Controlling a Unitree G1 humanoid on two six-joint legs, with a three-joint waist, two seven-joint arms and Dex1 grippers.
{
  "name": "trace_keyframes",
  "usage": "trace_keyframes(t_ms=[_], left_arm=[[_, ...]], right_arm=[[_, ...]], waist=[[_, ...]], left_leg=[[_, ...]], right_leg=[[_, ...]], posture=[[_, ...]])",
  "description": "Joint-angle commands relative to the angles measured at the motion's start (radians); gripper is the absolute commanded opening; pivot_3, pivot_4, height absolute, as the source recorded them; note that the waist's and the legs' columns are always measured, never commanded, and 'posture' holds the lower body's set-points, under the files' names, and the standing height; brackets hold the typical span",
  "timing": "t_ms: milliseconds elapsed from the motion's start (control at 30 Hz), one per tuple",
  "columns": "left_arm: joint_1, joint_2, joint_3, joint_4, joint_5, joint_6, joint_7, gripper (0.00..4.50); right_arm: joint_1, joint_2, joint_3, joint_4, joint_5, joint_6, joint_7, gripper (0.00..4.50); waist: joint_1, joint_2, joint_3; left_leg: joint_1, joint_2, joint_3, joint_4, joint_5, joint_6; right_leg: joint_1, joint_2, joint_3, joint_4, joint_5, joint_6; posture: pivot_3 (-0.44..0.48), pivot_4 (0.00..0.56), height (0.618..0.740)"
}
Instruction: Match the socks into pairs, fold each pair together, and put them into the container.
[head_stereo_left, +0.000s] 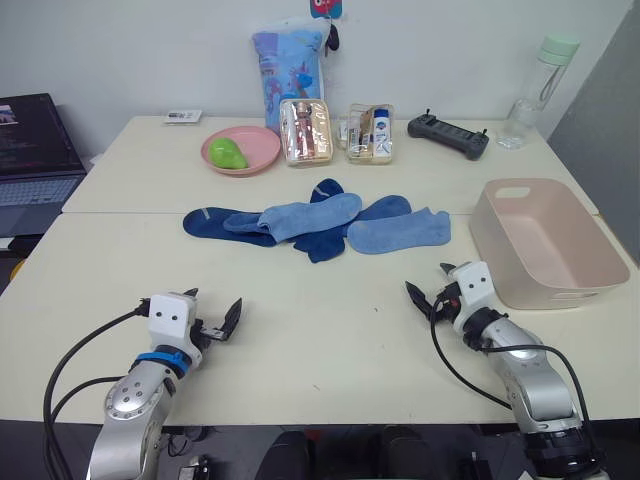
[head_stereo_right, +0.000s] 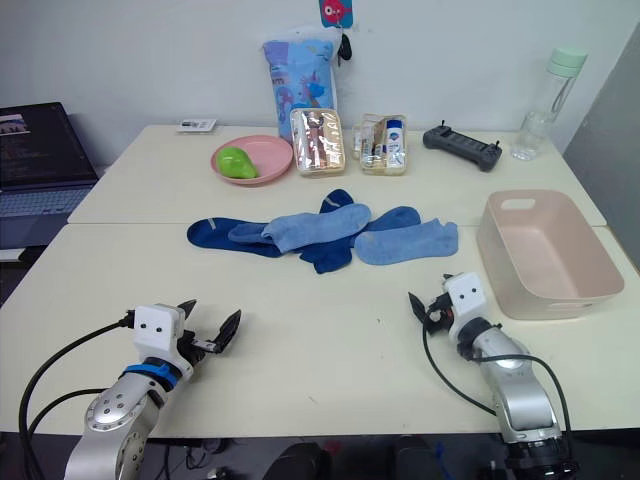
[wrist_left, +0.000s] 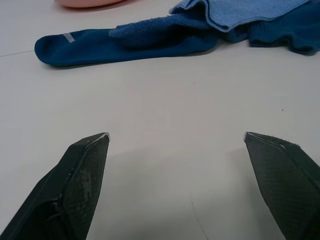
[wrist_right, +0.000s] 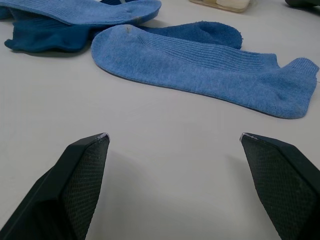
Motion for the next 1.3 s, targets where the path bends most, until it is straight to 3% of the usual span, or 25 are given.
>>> trace_keyframes(t_ms=[33, 533, 933, 1067, 1300], left_arm=[[-0.014, 0.004, -0.001, -0.003, 0.005, -0.026, -0.003, 4.49], [-0.026, -0.014, -0.005, -0.006, -0.016, -0.028, -0.025, 4.49], [-0.035, -0.007, -0.029, -0.037, 0.013, -0.034, -0.028, 4.49], [-0.077, 0.041, -0.067, -0.038, 0.044, -0.059, -0.074, 4.49], [-0.275, 0.094, -0.126, 0.045, 0.107, -0.046, -0.082, 4.49]], right_arm=[[0.012, -0.017, -0.036, -0.041, 0.0, -0.021, -0.007, 4.5], [0.023, -0.042, -0.039, -0.092, 0.029, -0.009, 0.03, 4.5], [-0.032, -0.053, -0.014, -0.038, -0.005, -0.054, 0.056, 4.5], [-0.075, -0.065, -0.013, -0.038, 0.012, -0.036, 0.098, 4.5], [-0.203, -0.044, 0.032, -0.067, 0.061, 0.048, 0.155, 4.5]], waist=[[0.0, 0.0, 0.0], [0.0, 0.0, 0.0], [0.0, 0.0, 0.0], [0.0, 0.0, 0.0], [0.0, 0.0, 0.0]], left_leg=[[0.0, 0.0, 0.0, 0.0, 0.0, 0.0], [0.0, 0.0, 0.0, 0.0, 0.0, 0.0], [0.0, 0.0, 0.0, 0.0, 0.0, 0.0], [0.0, 0.0, 0.0, 0.0, 0.0, 0.0], [0.0, 0.0, 0.0, 0.001, 0.0, 0.0]], right_leg=[[0.0, 0.0, 0.0, 0.0, 0.0, 0.0], [0.0, 0.0, 0.0, 0.0, 0.0, 0.0], [0.0, 0.0, 0.0, 0.0, 0.0, 0.0], [0.0, 0.0, 0.0, 0.0, 0.0, 0.0], [0.0, 0.0, -0.001, 0.001, 0.0, 0.0]], posture=[[0.0, 0.15, 0.74], [0.0, 0.15, 0.74], [0.0, 0.15, 0.74], [0.0, 0.15, 0.74], [0.0, 0.15, 0.74]])
